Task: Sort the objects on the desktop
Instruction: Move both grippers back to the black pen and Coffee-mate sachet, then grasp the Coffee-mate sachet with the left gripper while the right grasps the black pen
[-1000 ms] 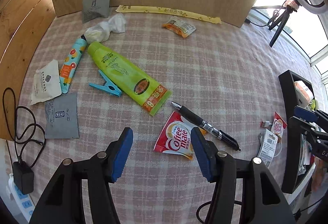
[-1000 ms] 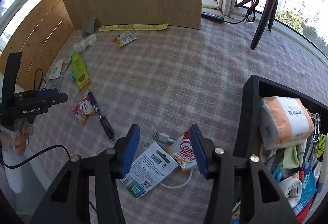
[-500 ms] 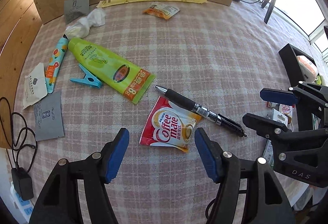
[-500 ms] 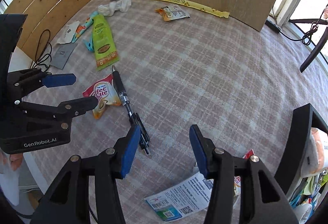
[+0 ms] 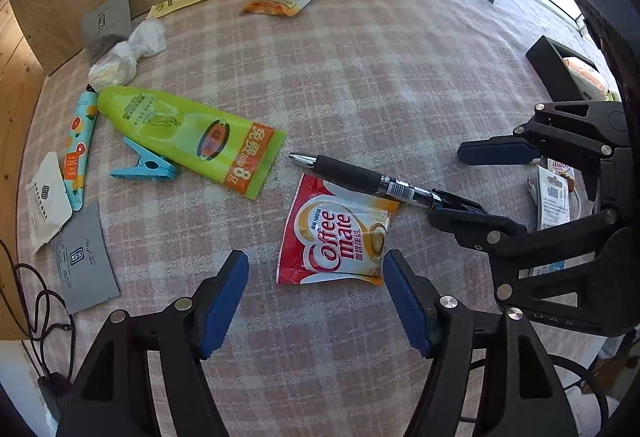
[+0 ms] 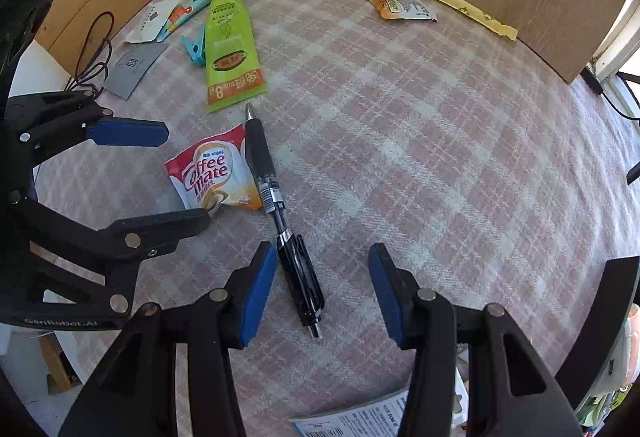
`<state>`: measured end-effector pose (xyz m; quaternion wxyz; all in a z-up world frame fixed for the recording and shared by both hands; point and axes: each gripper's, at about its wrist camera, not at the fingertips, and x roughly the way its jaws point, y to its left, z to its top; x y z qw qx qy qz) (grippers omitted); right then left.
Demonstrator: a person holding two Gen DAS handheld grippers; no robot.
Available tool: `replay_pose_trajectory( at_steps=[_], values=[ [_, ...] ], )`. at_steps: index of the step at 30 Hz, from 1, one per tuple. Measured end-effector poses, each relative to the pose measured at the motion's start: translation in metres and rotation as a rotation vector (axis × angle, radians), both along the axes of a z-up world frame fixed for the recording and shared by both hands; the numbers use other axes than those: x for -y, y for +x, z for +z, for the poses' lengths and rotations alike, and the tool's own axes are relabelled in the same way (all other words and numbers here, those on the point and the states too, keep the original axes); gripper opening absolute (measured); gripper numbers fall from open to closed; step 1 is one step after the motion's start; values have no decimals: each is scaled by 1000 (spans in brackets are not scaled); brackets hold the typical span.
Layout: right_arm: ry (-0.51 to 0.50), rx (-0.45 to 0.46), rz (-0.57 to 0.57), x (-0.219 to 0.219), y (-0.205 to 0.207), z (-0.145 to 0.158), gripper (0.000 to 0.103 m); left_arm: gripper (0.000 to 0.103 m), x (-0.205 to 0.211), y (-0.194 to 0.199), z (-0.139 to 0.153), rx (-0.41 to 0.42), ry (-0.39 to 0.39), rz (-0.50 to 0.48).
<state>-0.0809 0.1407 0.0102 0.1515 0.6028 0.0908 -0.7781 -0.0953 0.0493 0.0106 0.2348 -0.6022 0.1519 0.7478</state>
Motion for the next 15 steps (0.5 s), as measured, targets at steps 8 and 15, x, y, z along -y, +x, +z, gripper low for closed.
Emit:
replay_pose_trajectory(
  at_steps=[8,15],
  values=[
    [40,-17,-33,-11,-11,3,29,68,-18,-7,-8,3,-18,-20],
    [-7,3,-178,-45,-15,8,19,54,-25,2,-9,-55,-28,-7]
  ],
)
